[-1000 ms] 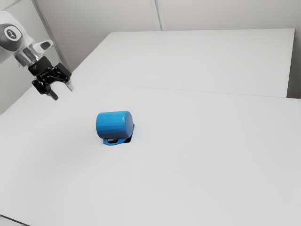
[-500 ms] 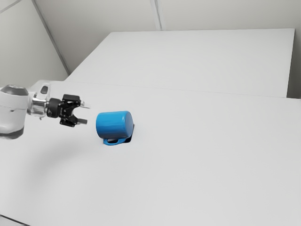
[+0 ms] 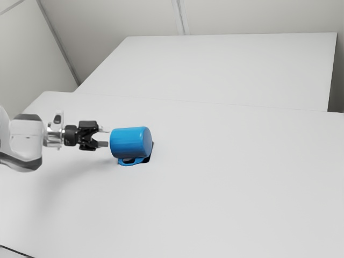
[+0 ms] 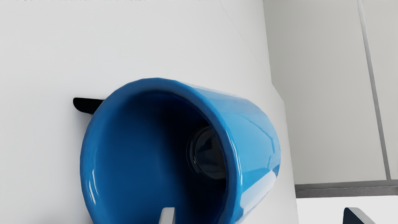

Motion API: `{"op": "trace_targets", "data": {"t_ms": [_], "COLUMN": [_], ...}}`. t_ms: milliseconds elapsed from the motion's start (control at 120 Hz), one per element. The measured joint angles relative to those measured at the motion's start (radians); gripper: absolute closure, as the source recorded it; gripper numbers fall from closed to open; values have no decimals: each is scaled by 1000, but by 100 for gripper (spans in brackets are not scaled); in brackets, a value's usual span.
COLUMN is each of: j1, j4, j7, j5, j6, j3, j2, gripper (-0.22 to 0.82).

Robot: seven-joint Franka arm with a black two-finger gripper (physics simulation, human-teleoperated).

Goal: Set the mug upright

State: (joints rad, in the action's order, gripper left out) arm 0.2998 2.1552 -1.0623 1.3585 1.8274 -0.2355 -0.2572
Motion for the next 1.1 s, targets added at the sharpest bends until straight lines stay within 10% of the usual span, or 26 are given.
{"op": "trace_targets", "data": {"t_ms": [567, 825, 1100], "j1": [-42, -43, -46], "j4": [10, 15, 12], "j7": [-147, -173, -189], "j5": [138, 172, 201], "j6": [-19, -38, -47], "j3": [10, 14, 28], "j2": [-38, -29, -30], "gripper": [2, 57, 74]}}
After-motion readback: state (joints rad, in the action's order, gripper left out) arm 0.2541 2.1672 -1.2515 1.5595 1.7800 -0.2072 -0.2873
